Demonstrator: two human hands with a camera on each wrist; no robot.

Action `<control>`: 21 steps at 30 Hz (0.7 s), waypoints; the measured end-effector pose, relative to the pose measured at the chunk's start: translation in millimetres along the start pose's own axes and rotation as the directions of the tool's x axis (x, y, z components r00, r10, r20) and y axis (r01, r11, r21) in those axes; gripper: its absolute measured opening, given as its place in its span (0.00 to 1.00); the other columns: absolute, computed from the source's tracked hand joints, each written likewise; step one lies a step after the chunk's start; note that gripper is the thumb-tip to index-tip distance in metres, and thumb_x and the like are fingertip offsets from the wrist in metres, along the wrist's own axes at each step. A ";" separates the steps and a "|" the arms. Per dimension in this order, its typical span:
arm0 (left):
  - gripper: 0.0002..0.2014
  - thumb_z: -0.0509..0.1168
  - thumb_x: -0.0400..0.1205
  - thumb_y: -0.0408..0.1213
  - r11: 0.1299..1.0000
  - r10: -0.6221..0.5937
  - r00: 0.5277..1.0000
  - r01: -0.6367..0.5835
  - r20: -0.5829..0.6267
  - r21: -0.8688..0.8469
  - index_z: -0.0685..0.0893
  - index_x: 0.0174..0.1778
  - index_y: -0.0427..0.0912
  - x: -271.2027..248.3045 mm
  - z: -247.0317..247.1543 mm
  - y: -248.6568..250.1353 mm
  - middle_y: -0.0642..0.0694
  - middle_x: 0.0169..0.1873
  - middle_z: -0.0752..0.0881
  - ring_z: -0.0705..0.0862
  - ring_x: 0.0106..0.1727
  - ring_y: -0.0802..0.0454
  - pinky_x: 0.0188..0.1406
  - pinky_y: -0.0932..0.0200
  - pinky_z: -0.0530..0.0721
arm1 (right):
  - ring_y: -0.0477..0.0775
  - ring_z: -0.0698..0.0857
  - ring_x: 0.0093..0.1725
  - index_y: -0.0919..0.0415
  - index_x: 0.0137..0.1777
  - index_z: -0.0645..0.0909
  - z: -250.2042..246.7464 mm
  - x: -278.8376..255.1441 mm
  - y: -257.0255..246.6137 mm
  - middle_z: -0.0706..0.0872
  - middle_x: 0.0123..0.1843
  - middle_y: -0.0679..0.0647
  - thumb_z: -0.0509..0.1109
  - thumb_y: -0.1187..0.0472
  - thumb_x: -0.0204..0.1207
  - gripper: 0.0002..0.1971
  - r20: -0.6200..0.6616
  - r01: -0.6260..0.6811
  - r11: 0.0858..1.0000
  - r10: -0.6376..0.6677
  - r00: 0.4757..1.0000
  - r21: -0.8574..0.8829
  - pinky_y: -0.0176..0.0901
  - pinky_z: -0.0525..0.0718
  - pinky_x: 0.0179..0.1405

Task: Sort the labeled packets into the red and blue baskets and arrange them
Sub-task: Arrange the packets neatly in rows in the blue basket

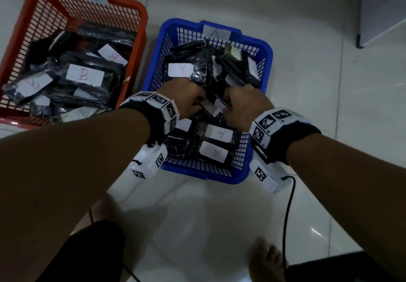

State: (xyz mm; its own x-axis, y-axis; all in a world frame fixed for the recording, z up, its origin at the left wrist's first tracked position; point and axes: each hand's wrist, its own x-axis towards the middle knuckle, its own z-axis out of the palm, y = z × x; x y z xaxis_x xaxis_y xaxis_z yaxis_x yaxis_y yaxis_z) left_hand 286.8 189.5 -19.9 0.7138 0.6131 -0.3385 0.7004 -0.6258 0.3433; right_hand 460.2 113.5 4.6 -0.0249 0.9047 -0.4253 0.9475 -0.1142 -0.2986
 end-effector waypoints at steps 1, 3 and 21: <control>0.12 0.69 0.78 0.39 0.999 0.037 0.999 -0.037 -0.002 0.014 0.89 0.55 0.44 3.2 0.0 3.9 0.40 0.48 0.89 0.86 0.51 0.38 0.46 0.43 0.86 | 0.66 0.85 0.47 0.61 0.54 0.81 -3.7 -2.7 1.4 0.85 0.49 0.62 0.69 0.47 0.75 0.17 -0.055 0.005 0.999 -0.003 0.999 0.036 0.51 0.85 0.46; 0.09 0.68 0.77 0.38 0.992 0.107 0.994 -0.107 0.013 0.073 0.90 0.51 0.44 9.5 -0.8 12.4 0.40 0.45 0.90 0.87 0.47 0.38 0.42 0.45 0.86 | 0.60 0.83 0.40 0.56 0.46 0.78 -9.0 -6.9 6.6 0.85 0.41 0.55 0.69 0.46 0.71 0.14 -0.138 -0.003 0.989 0.024 0.990 0.147 0.45 0.82 0.40; 0.13 0.68 0.76 0.39 0.747 0.162 0.958 -0.275 0.235 0.606 0.85 0.56 0.43 51.9 6.6 52.8 0.44 0.49 0.87 0.86 0.50 0.41 0.33 0.55 0.74 | 0.54 0.88 0.36 0.52 0.50 0.80 22.5 -30.0 54.6 0.87 0.36 0.49 0.70 0.51 0.78 0.07 -0.294 -0.096 0.612 0.504 0.812 0.785 0.58 0.88 0.42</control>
State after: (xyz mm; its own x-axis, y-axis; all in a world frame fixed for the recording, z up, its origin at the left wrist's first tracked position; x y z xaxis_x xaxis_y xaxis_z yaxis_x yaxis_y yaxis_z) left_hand 360.9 185.0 -25.1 0.7969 0.3730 -0.4752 0.3259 -0.9278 -0.1816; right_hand 505.6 70.9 -18.1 0.5510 0.7978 -0.2450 0.3316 -0.4787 -0.8130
